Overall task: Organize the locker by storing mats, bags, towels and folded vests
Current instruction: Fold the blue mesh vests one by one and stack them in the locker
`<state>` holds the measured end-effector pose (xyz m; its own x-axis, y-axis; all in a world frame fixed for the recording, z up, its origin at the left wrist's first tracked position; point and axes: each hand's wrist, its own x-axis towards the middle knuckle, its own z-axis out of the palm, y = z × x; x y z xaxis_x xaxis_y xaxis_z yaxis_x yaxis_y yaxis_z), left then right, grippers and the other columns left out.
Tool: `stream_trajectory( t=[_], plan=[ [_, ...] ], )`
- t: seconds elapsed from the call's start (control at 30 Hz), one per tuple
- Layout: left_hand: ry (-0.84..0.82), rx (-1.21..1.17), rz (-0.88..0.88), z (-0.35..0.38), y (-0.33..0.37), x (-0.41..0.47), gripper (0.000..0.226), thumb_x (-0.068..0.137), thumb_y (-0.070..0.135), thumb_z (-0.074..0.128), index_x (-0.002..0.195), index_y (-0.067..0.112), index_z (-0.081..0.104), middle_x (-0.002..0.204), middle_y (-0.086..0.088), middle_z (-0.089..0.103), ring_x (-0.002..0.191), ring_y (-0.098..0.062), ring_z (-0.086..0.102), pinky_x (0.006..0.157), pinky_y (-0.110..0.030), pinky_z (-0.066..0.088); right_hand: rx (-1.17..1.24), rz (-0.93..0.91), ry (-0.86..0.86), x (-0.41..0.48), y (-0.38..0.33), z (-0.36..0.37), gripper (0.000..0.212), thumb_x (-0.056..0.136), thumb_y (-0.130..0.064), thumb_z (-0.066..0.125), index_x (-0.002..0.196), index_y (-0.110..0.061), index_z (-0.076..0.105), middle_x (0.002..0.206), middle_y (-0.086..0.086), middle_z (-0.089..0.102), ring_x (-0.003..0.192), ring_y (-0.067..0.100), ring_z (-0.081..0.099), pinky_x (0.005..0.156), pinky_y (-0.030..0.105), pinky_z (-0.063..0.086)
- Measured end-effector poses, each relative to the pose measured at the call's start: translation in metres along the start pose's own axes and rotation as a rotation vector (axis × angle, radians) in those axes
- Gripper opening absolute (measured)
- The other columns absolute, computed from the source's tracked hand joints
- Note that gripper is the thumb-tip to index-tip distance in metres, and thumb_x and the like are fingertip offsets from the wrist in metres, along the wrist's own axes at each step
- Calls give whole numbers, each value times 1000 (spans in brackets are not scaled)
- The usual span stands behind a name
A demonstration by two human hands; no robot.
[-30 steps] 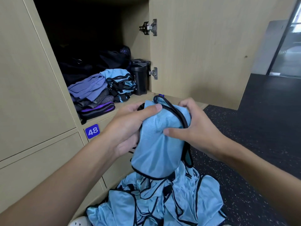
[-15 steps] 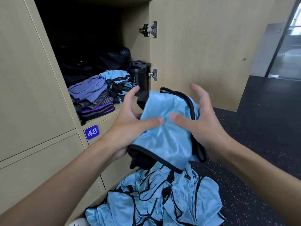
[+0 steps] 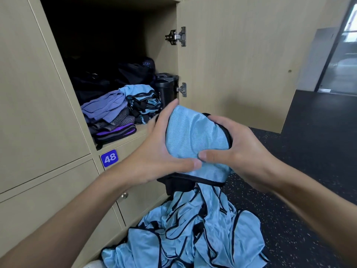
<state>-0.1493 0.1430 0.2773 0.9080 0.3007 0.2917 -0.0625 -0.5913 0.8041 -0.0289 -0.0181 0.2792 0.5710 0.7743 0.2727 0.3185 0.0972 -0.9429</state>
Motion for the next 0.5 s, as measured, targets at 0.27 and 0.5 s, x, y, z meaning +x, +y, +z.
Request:
stream_trajectory(
  t=[0.27, 0.5],
  plan=[
    [10, 422, 196, -13, 5, -4, 98, 49, 64, 82, 135, 46, 38, 148, 37, 19, 144, 8, 15, 117, -35, 28, 86, 42, -97, -1, -5, 2, 66, 70, 11, 78, 128, -15, 58, 109, 13, 71, 97, 29, 71, 83, 48, 59],
    [8, 231, 84, 0, 3, -10, 54, 63, 34, 89, 105, 39, 57, 97, 20, 60, 83, -4, 64, 66, -30, 56, 198, 79, -38, -8, 4, -1, 72, 56, 0, 81, 120, -25, 60, 105, 11, 68, 86, 26, 71, 67, 33, 58]
  ],
)
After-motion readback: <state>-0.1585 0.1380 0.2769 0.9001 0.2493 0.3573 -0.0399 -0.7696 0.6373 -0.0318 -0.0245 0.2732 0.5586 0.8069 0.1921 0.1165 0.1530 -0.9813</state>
